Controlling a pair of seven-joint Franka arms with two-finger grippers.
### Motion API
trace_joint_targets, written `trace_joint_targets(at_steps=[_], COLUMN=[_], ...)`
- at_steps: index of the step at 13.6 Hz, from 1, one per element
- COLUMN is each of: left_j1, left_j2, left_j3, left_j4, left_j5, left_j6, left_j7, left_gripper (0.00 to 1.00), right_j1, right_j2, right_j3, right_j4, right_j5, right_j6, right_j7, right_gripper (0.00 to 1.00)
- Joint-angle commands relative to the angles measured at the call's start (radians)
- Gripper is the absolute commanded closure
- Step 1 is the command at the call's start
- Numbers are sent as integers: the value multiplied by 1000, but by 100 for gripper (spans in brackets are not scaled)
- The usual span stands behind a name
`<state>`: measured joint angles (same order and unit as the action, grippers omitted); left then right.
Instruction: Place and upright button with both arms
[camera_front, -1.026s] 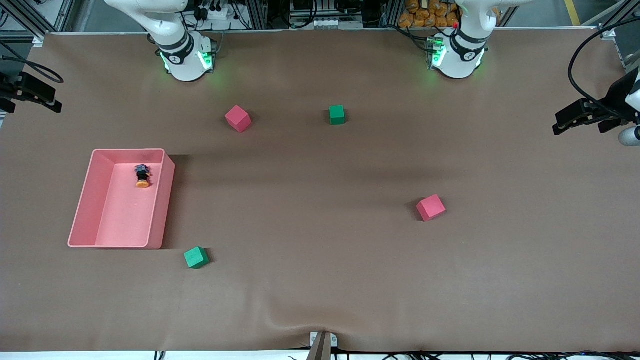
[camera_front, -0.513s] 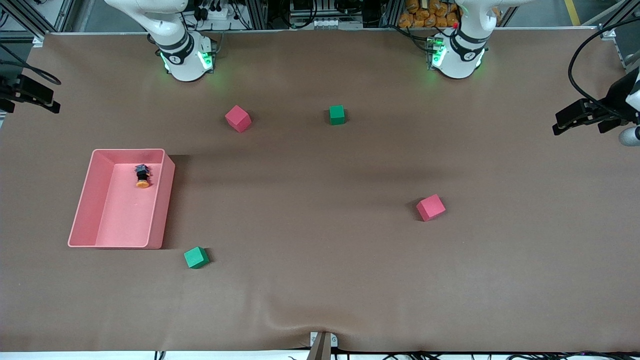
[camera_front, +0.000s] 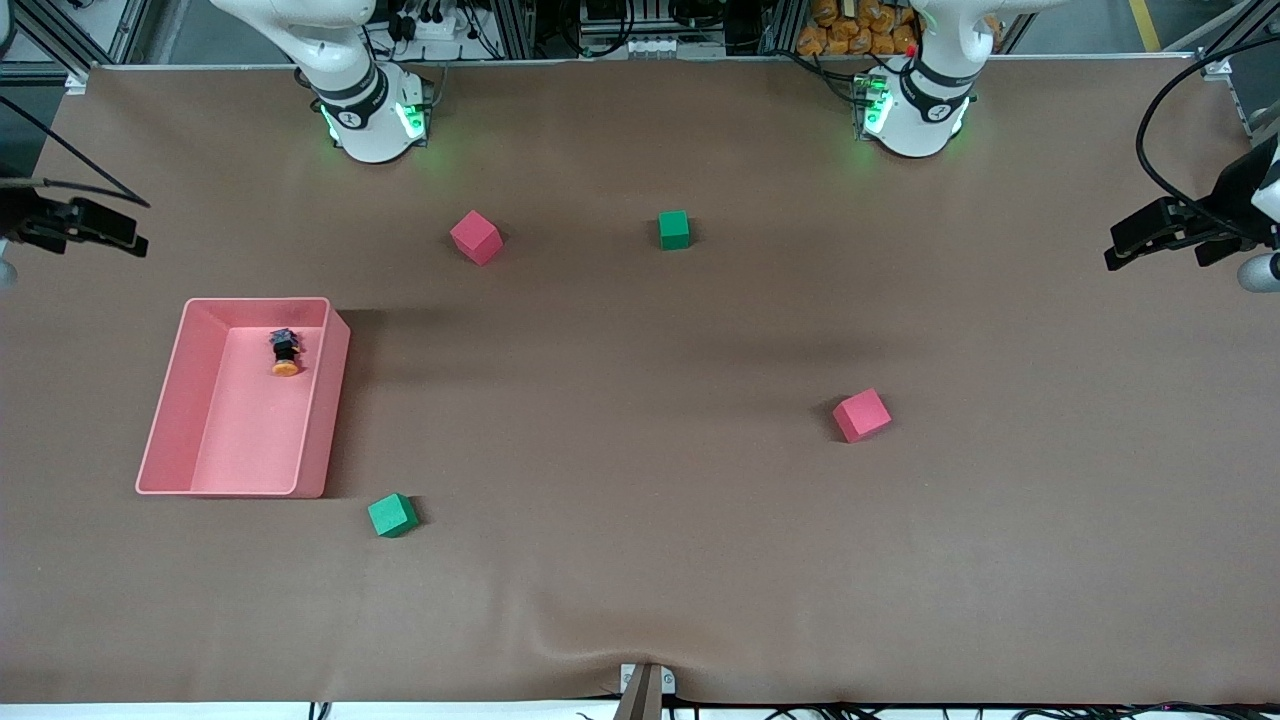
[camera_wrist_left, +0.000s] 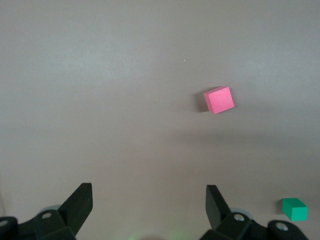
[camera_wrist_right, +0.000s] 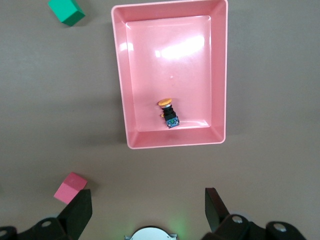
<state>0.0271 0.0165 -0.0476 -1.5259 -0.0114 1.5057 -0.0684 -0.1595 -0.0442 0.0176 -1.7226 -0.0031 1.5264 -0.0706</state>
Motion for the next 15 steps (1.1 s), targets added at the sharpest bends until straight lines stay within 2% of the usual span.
trace_joint_targets(at_steps=[1, 3, 6, 10, 15], left_j1=[10, 10, 11, 11, 13], left_j2=[3, 3, 3, 2, 2], left_j3=[-3, -3, -2, -2, 0], left_j4=[12, 12, 12, 13, 15], left_j5=[-22, -22, -22, -22, -22], left_j6=[-4, -4, -4, -4, -4], left_j7=[13, 15, 15, 15, 15], left_gripper=[0, 0, 0, 0, 0], right_j1=[-21, -18, -17, -21, -43], right_j2=[-17, -14, -14, 4, 185], right_j3=[13, 13, 13, 13, 13], right_j4=[-89, -159, -337, -527, -561], right_j5=[-3, -14, -75, -77, -77], right_j6=[53, 122, 341, 585, 763], right_j7=[-15, -17, -17, -17, -18], right_gripper=[0, 0, 0, 0, 0])
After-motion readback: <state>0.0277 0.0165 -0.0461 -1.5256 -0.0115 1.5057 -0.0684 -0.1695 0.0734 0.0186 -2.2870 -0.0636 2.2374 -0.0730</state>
